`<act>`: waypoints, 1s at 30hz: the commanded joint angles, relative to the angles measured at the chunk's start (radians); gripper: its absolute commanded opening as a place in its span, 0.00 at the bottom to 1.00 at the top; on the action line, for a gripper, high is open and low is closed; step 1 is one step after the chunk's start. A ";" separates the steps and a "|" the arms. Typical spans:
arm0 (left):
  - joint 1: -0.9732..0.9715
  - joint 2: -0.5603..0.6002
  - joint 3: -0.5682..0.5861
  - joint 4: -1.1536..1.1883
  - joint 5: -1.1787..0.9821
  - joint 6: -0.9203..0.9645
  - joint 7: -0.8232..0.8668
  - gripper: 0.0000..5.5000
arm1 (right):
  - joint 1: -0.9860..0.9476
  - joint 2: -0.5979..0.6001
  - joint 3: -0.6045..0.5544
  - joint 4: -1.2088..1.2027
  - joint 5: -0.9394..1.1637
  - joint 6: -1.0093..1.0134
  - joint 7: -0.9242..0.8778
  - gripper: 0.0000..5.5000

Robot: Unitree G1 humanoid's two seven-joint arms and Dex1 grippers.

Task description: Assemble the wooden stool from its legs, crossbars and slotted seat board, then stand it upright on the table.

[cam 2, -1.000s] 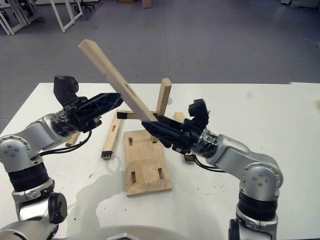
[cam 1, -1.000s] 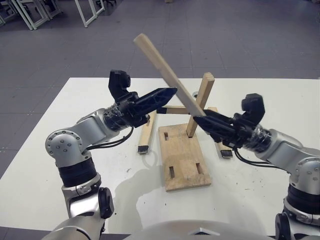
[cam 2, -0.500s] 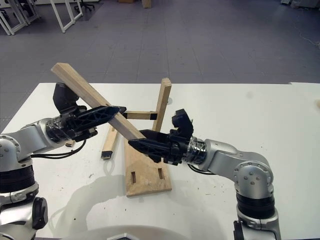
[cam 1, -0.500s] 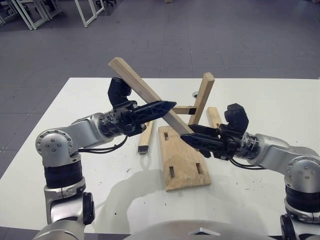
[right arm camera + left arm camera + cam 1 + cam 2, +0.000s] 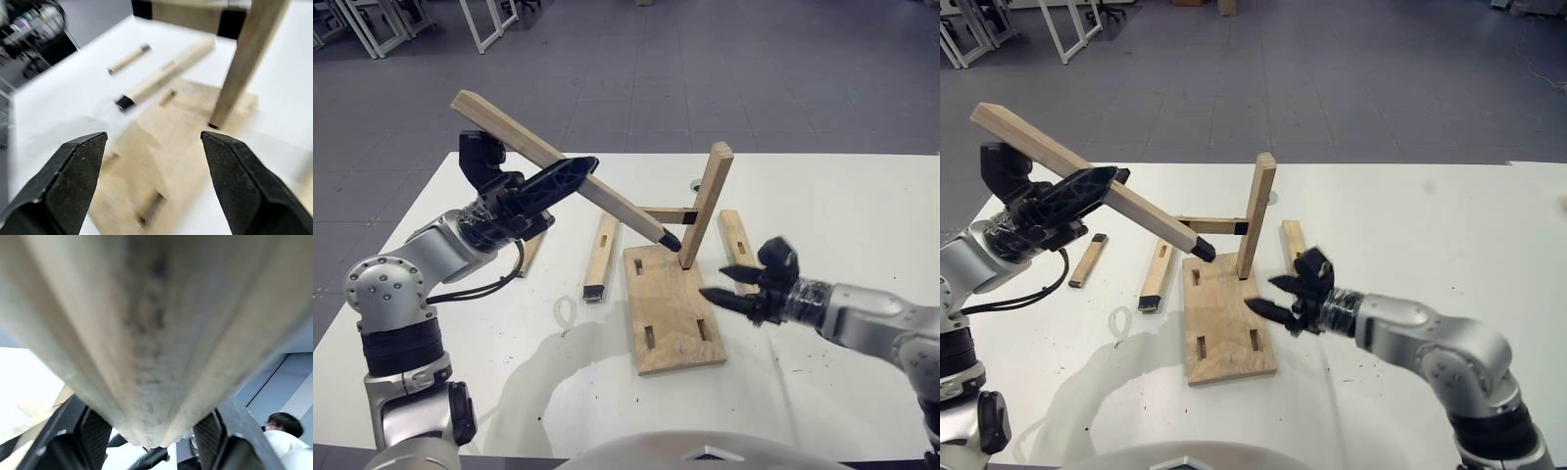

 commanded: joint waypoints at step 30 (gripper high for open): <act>0.144 -0.064 -0.373 0.161 0.932 -0.645 -0.430 0.37 | 0.042 -0.173 0.170 0.267 -0.630 -0.374 0.546 0.64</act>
